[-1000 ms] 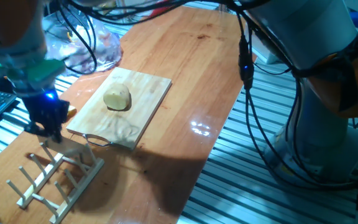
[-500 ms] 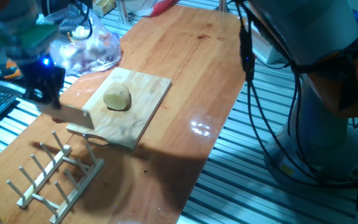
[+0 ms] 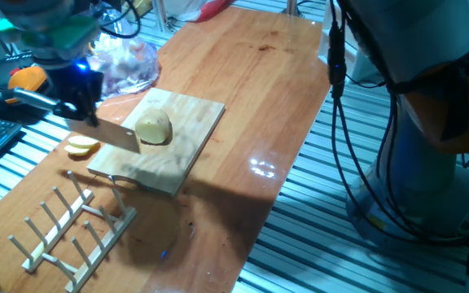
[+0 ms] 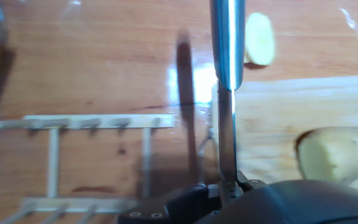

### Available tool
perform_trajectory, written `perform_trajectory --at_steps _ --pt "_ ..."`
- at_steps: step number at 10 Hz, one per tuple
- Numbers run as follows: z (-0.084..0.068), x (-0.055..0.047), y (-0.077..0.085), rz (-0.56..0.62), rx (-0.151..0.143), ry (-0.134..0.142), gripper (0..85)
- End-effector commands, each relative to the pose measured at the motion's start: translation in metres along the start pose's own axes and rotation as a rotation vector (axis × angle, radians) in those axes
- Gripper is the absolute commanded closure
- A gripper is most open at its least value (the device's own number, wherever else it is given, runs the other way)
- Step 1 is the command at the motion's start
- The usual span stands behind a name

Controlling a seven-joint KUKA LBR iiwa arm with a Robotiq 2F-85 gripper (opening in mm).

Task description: Chop the potatoes

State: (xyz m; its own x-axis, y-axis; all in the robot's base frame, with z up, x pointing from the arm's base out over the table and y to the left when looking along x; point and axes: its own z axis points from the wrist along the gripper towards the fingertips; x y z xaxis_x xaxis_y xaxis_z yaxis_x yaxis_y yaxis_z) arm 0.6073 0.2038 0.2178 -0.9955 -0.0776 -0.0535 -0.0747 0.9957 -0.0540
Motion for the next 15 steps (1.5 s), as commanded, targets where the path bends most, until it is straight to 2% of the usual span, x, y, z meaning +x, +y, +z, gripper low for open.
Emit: perform_trajectory --at_steps 1,2,5,7,8,9,11,12,14,15 --pt "0.0074 0.0027 -0.0300 -0.005 0.001 -0.004 85.0" --pt "0.0106 0.0041 -0.0324 -0.012 -0.033 0.016 85.0" --pt "0.0084 0.0029 -0.0266 -0.057 -0.075 0.048 85.0" --pt "0.0084 0.0029 -0.0266 -0.086 -0.124 0.097 85.0" --pt "0.0084 0.0029 -0.0266 -0.074 -0.118 0.123 85.0" --pt "0.0084 0.0029 -0.0266 -0.068 -0.112 0.129 85.0" --pt "0.0084 0.0029 -0.0266 -0.038 -0.110 0.110 85.0" --pt "0.0084 0.0029 -0.0266 -0.024 -0.126 0.113 85.0" --pt "0.0084 0.0029 -0.0266 -0.023 -0.123 0.113 85.0" --pt "0.0084 0.0029 -0.0266 -0.038 -0.120 0.103 85.0"
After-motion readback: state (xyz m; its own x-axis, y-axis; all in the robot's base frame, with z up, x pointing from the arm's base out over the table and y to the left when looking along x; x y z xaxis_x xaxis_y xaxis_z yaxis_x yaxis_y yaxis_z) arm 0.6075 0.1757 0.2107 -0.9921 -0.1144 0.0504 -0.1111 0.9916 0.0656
